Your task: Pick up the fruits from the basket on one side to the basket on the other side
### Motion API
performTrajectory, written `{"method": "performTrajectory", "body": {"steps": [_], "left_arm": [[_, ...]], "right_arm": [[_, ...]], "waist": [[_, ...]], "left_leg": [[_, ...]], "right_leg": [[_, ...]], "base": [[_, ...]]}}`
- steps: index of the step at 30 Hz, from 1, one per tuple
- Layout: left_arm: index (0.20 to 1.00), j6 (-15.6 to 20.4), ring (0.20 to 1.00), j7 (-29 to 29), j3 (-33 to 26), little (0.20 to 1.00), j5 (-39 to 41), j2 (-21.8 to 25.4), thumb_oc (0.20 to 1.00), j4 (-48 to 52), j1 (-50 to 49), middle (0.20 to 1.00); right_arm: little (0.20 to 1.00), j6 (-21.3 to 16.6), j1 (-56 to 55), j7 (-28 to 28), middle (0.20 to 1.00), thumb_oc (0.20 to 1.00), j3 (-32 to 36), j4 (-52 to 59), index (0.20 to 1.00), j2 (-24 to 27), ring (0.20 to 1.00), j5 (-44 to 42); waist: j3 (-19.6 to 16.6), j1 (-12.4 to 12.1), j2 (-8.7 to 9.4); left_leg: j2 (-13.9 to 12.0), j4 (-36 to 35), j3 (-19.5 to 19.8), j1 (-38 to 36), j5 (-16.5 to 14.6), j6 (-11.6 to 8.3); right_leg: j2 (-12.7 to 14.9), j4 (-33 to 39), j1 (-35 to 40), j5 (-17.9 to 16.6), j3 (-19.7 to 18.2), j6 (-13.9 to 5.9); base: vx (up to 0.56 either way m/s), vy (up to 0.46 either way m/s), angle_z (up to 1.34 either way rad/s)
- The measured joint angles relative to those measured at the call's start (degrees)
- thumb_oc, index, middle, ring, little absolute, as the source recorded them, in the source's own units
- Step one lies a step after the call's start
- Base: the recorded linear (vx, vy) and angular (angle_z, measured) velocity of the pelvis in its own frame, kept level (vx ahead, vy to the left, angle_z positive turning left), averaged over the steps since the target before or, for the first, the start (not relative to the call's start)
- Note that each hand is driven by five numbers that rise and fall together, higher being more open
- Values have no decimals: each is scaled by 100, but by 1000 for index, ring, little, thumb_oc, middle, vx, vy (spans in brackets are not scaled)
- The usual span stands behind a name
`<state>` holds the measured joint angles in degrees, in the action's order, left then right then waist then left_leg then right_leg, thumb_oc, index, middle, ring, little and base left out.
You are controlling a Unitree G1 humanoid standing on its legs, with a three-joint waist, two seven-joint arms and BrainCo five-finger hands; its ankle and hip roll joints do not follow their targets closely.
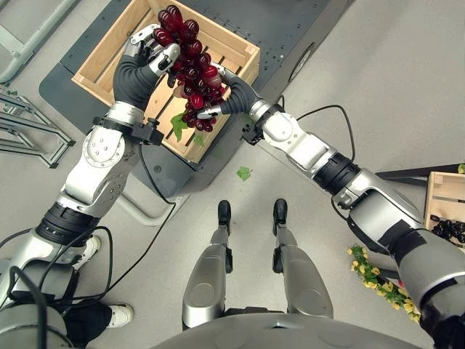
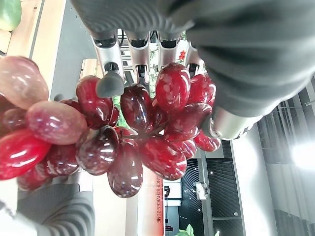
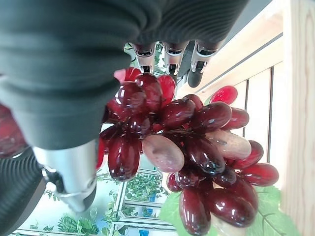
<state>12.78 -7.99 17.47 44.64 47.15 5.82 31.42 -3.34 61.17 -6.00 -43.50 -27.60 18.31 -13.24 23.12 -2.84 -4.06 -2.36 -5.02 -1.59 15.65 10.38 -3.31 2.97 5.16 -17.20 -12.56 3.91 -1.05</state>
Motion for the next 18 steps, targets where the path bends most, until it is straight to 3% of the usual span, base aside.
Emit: {"method": "performTrajectory", "body": {"steps": [12, 13, 18], "left_arm": [[200, 0, 200, -54, 181, 200, -1, -169, 200, 0, 143, 200], [200, 0, 200, -54, 205, 200, 0, -170, 200, 0, 144, 200], [200, 0, 200, -81, 221, 200, -1, -171, 200, -1, 144, 200]], "right_arm": [[1000, 1, 76, -78, 1000, 1000, -14, -207, 1000, -10, 1000, -90], [200, 1, 80, -76, 200, 200, -19, -247, 200, -18, 200, -91], [200, 3, 100, -69, 200, 200, -19, -229, 200, 28, 200, -93]], "waist": [[-1, -14, 2], [-1, -11, 2], [-1, -3, 2]], "left_leg": [[-1, 0, 10, 5, 0, 0], [-1, 0, 10, 6, 0, 0], [-1, 0, 12, 7, -1, -1]], "right_leg": [[-1, 0, 1, 1, 9, 2], [-1, 0, 0, 1, 10, 2], [-1, 0, 0, 3, 14, 3]], "base": [[0, 0, 0], [0, 0, 0], [0, 0, 0]]}}
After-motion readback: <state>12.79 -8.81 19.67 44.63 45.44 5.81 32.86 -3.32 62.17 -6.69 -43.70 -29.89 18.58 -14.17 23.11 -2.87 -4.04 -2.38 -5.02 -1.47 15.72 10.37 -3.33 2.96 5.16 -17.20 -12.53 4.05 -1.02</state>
